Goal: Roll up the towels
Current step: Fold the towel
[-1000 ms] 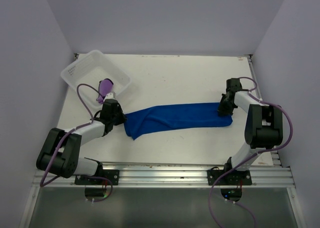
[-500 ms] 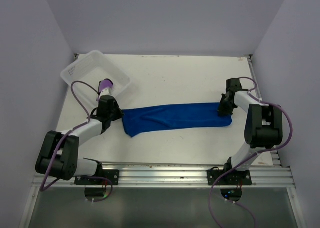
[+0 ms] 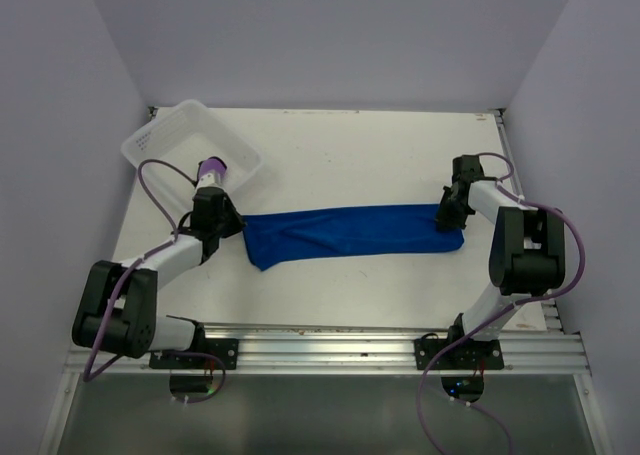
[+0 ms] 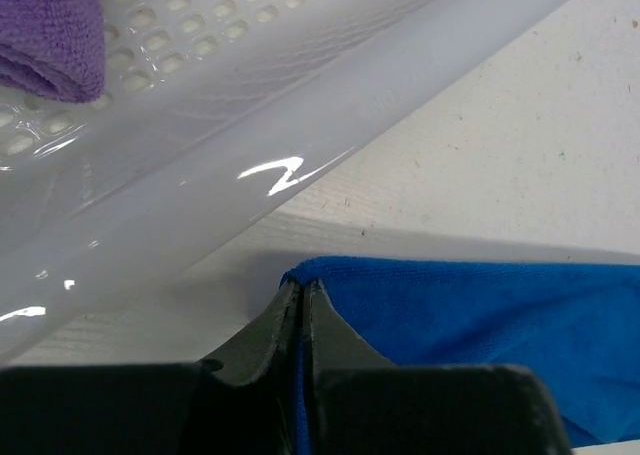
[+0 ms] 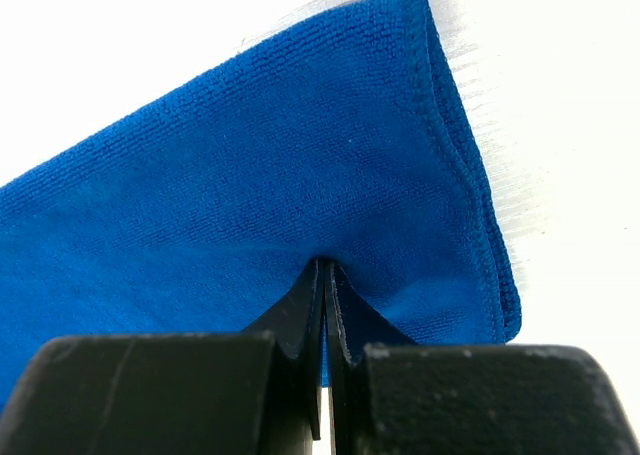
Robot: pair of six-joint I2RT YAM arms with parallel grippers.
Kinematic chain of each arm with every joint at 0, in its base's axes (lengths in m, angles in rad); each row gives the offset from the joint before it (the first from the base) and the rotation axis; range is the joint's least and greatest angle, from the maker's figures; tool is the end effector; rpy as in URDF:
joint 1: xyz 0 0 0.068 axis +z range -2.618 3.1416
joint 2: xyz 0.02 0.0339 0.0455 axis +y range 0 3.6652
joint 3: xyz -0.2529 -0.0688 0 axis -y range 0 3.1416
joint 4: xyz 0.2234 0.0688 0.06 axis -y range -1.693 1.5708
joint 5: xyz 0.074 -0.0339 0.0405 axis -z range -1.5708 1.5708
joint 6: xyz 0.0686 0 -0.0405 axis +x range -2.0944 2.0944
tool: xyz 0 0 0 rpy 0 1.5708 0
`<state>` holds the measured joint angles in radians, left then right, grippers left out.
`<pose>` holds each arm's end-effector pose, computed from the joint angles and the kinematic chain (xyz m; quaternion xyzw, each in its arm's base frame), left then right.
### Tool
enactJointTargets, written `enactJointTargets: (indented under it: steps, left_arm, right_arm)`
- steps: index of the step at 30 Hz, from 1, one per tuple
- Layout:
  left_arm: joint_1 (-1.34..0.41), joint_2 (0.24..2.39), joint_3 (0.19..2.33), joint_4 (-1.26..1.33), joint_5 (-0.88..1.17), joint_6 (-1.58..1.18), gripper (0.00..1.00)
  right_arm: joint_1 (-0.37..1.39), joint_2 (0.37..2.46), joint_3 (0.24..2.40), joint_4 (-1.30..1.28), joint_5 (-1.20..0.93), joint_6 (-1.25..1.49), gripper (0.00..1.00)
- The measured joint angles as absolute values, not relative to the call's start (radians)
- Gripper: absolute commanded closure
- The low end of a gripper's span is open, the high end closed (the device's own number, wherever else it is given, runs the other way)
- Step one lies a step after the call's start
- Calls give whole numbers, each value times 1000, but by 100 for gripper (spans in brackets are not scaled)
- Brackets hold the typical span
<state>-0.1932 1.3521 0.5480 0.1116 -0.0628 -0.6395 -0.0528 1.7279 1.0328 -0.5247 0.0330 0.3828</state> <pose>0.2687 -0.0482 0.1501 -0.2132 0.8793 -0.1459 0.4001 0.3180 -0.0191 0.1324 0.2155 0.9606 0.0126 0.1749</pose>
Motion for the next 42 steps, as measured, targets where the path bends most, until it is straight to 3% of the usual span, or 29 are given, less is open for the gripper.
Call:
enactJointTargets:
  steps: [4,7,10,25,42]
  left_arm:
    - [-183,1362,549,111,-55,-633,83]
    - [-168,1363,555,112,-56,-627,65]
    - [-158,1362,559,112,-56,-624,60]
    - [-166,1108,373,91,99,-696,64]
    - [-265,1165,347,57,69,-706,70]
  right_arm:
    - [-53,1728,1033,-525,31,382,100]
    - [-54,1728,1033,-525,30,381,100]
    - [-54,1728,1033,-525,30,381,100]
    - [-60,1728,1033,-522,10,380,100]
    - [-61,1728,1032,-520,8,381,100]
